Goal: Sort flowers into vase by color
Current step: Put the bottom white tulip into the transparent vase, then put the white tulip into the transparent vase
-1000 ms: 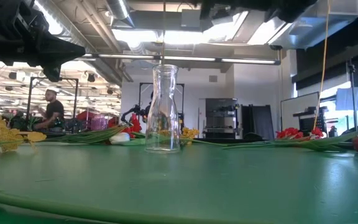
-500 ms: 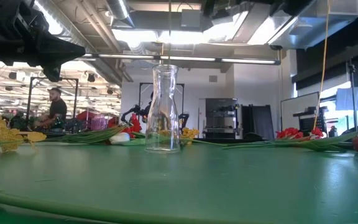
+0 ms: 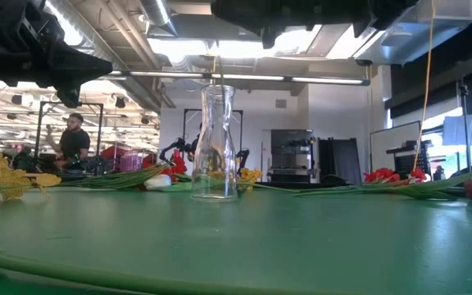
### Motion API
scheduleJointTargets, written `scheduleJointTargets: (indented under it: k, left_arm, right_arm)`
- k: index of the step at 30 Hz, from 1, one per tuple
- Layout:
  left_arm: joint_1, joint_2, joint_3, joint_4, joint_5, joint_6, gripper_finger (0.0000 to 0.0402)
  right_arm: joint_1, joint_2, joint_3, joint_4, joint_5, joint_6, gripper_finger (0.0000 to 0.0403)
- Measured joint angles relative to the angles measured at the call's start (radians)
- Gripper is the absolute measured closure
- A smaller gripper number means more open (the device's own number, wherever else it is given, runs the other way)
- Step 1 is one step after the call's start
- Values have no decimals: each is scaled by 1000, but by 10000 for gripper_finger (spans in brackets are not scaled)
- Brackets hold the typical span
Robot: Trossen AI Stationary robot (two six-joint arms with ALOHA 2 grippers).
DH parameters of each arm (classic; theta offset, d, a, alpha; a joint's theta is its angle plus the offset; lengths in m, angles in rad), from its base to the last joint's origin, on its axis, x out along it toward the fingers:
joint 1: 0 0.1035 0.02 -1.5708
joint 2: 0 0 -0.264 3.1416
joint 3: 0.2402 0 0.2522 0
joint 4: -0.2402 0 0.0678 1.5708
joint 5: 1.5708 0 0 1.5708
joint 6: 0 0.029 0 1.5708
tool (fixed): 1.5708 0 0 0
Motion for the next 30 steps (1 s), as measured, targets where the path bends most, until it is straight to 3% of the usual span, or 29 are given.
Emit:
scheduleJointTargets:
  k: [7, 14, 21, 30]
  left_arm:
    - [0, 0, 0, 0, 0, 0, 385]
    - [0, 0, 0, 0, 0, 0, 385]
    - [0, 0, 0, 0, 0, 0, 385]
    - [0, 0, 0, 0, 0, 0, 385]
  right_arm:
    - [0, -34, 0, -142, 1, 1, 265]
    - [0, -160, 0, -513, 19, -27, 177]
    - [-16, -259, 1, -759, 156, -48, 156]
    - [-182, -133, 0, -836, 185, -88, 155]
